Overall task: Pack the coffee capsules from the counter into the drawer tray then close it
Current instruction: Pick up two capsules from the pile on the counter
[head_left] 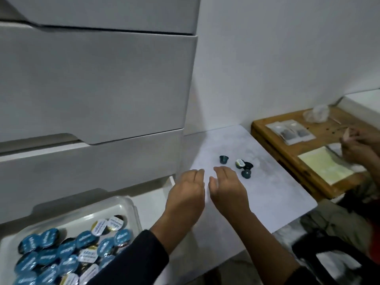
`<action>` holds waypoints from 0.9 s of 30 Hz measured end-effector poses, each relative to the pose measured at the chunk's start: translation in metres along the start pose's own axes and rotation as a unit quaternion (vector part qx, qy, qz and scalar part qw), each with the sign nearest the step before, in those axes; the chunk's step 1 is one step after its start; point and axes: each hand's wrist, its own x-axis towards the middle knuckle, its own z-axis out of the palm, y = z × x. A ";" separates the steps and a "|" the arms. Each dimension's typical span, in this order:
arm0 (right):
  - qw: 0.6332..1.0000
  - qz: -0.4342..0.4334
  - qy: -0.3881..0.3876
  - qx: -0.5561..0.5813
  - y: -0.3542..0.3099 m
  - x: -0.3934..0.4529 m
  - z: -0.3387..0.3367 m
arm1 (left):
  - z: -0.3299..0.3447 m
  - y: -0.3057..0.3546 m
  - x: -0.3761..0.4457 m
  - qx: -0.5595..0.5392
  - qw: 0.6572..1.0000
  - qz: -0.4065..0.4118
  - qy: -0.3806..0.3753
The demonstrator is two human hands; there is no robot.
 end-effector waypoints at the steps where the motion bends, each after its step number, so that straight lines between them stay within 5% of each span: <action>1: 1.000 0.002 -0.018 0.000 0.018 0.002 0.008 | 0.013 0.007 0.015 0.000 1.000 -0.006 -0.001; 5: 0.993 -0.021 -0.114 0.018 0.084 0.013 0.040 | 0.062 0.034 0.068 -0.041 0.990 -0.104 -0.092; 9: 0.970 0.114 -0.161 0.145 0.140 0.024 0.070 | 0.114 0.050 0.105 -0.057 0.968 -0.176 -0.169; 13: 0.957 0.090 -0.218 0.166 0.181 0.034 0.105 | 0.153 0.054 0.130 -0.069 0.936 -0.265 -0.221; 27: 0.897 0.056 -0.338 0.279 0.218 0.065 0.155 | 0.226 0.052 0.172 -0.184 0.887 -0.359 -0.226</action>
